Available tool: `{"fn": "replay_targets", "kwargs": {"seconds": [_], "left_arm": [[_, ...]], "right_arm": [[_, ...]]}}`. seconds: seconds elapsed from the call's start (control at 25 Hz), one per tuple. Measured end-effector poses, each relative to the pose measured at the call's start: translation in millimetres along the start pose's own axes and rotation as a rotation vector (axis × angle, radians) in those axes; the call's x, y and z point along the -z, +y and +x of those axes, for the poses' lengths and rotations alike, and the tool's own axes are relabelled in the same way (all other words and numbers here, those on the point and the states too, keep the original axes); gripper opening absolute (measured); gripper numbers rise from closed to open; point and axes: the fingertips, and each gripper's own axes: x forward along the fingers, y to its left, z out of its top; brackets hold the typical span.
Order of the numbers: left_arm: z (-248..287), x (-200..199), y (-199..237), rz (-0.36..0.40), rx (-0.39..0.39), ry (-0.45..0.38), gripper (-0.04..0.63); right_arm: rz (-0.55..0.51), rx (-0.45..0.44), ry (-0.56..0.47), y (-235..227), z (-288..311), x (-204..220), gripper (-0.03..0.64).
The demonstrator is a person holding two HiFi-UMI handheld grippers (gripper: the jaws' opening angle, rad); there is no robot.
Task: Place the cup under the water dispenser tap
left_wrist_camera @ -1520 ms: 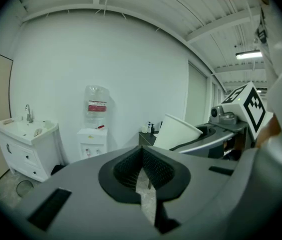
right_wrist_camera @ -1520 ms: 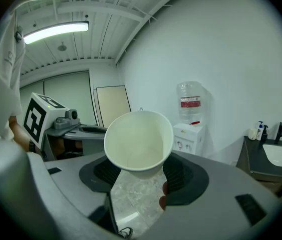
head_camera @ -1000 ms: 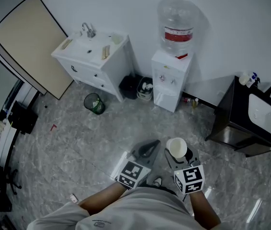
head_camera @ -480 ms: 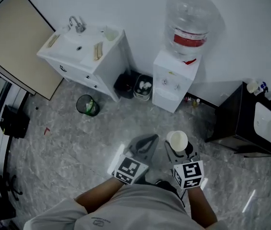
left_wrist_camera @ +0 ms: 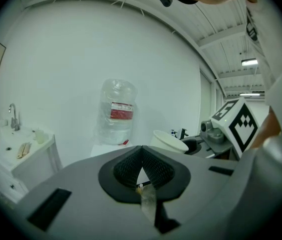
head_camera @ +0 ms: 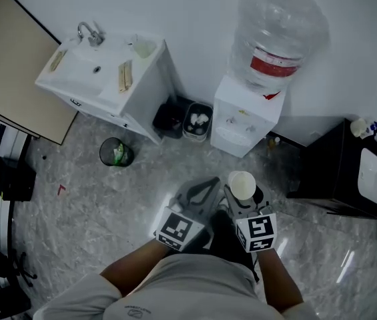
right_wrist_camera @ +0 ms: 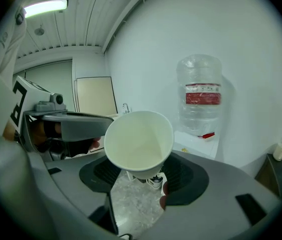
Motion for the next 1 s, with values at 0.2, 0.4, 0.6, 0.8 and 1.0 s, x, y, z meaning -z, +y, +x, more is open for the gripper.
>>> {"fn": "replay_targets", "kwargs": {"seconds": [0.2,0.4,0.6,0.8,1.0], "left_arm": [[40.4,-6.3,41.5,-0.006,-0.029,-0.047,0.006],[86.0,-13.3,85.1,-0.032,-0.063,-0.060,0.006],[119.9,-9.5,121.9,-0.068,-0.115,-0.059,0.006],[135.8,24.9,147.2,-0.131,-0.115,-0.034,0.006],[156.1,74.1,169.0,-0.156,-0.075,0.001,0.006]], "right_arm": [[-0.002,-0.012,0.000,-28.8,58.0,5.5,0.268],[-0.001,-0.043,0.013,-61.1,122.1,16.6,0.268],[-0.018,-0.075,0.060,-89.2,178.6,47.4,0.268],[-0.006,-0.063,0.093,-101.2,230.0,90.2,0.268],[0.012,-0.006,0.154,-115.7,290.2,157.6,0.270]]}}
